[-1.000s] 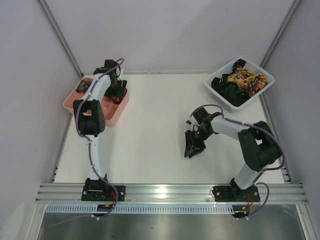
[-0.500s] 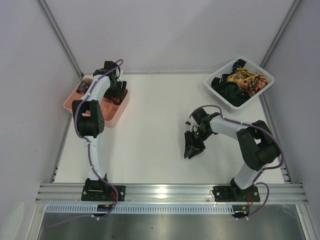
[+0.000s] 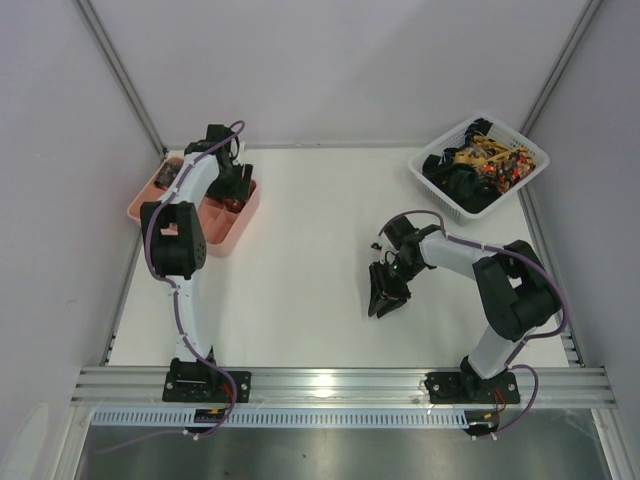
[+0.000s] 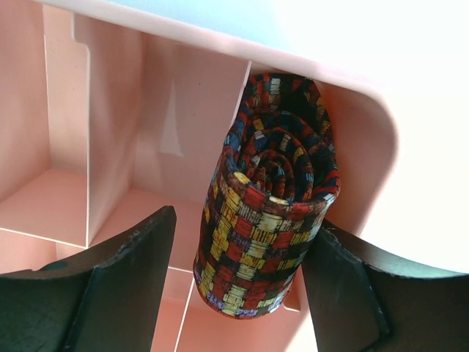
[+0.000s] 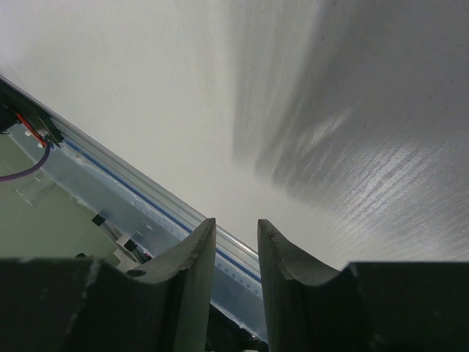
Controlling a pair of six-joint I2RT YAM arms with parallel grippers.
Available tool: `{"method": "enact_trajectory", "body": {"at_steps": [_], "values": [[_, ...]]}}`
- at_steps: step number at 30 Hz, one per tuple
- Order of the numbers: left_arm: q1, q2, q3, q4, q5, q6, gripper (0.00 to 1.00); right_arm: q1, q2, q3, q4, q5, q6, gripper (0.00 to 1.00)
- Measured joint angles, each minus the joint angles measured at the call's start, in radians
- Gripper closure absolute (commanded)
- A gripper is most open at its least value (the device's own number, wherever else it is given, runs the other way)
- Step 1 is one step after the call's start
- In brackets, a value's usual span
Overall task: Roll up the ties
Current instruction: Place the rolled tie into the container
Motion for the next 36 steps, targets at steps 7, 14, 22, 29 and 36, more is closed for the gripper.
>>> {"method": "enact_trajectory", "body": {"at_steps": [7,14,22,29,36], "values": [[0.004,-0.001,0.018,-0.026,0.027,0.002,0.27,0.0,0.002,0.0,0.0,0.0,0.0,0.65],[0.008,-0.004,0.024,-0.03,0.043,0.002,0.26,0.0,0.003,0.0,0.0,0.0,0.0,0.65],[0.013,-0.004,0.024,-0.035,0.06,0.001,0.26,0.0,0.016,0.002,0.0,0.0,0.0,0.65],[0.014,-0.004,0.024,-0.04,0.063,0.0,0.27,0.0,0.027,0.01,0.0,0.0,0.0,0.65],[0.014,-0.005,0.02,-0.039,0.071,-0.01,0.29,0.0,0.032,0.013,0.0,0.0,0.0,0.65]]}}
